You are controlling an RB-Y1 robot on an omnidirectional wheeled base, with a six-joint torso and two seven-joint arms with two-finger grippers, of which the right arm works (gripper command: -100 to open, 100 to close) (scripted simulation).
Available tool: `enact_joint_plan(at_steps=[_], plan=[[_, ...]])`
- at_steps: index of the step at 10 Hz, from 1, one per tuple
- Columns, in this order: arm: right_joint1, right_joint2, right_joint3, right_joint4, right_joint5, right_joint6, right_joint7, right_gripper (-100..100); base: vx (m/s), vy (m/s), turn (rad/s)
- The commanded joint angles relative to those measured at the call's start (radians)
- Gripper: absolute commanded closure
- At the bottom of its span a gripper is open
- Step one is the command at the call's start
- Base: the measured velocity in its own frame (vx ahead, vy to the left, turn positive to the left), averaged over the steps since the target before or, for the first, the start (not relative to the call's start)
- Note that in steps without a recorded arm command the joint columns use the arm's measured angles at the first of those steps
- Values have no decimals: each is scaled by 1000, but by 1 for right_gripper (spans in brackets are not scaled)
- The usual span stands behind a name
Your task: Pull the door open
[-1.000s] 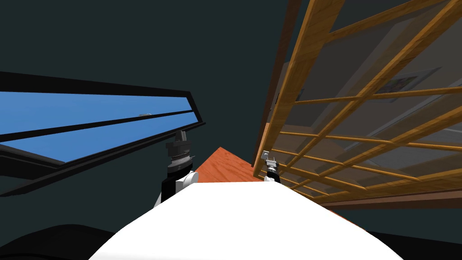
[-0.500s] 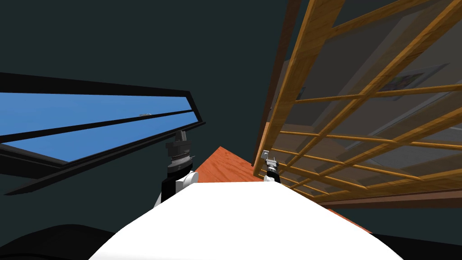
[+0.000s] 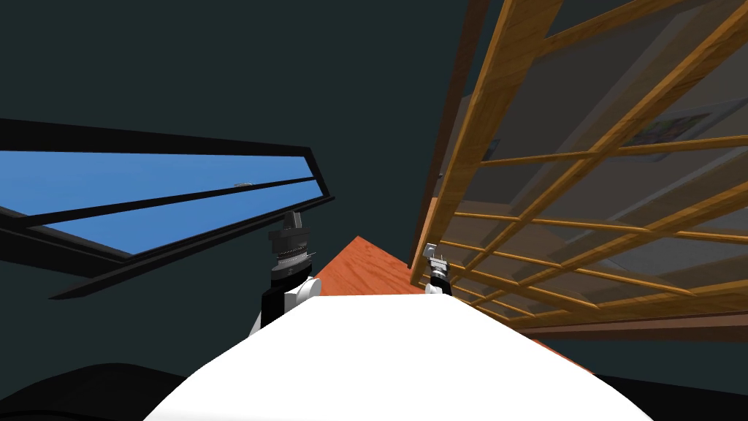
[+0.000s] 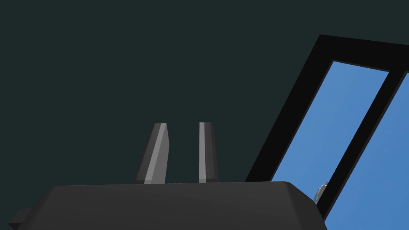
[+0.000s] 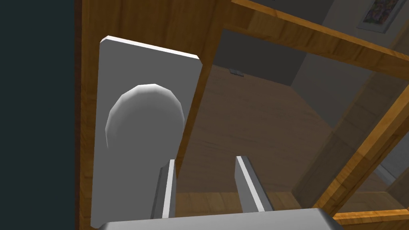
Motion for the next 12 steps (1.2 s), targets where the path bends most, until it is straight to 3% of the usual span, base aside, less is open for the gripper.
enact_joint_plan(at_steps=[1, 2, 5, 6, 7, 9, 11, 12], plan=[[-10, 21, 15, -33, 2, 5, -15, -100, -25, -3, 30], [-10, 21, 15, -33, 2, 5, -15, -100, -10, 2, -15], [-16, 33, 20, -34, -31, 4, -97, -100, -45, -3, 40], [-16, 33, 20, -10, -31, 4, -99, -100, -33, -4, 35], [-16, 33, 20, -34, -31, 4, -99, -100, -10, -1, -12], [-16, 33, 20, 14, -31, 4, -99, -100, -1, -1, 4], [-16, 33, 20, -34, -31, 4, -99, -100, -2, 0, -6], [-16, 33, 20, -34, -31, 4, -99, -100, -4, 3, -24]])
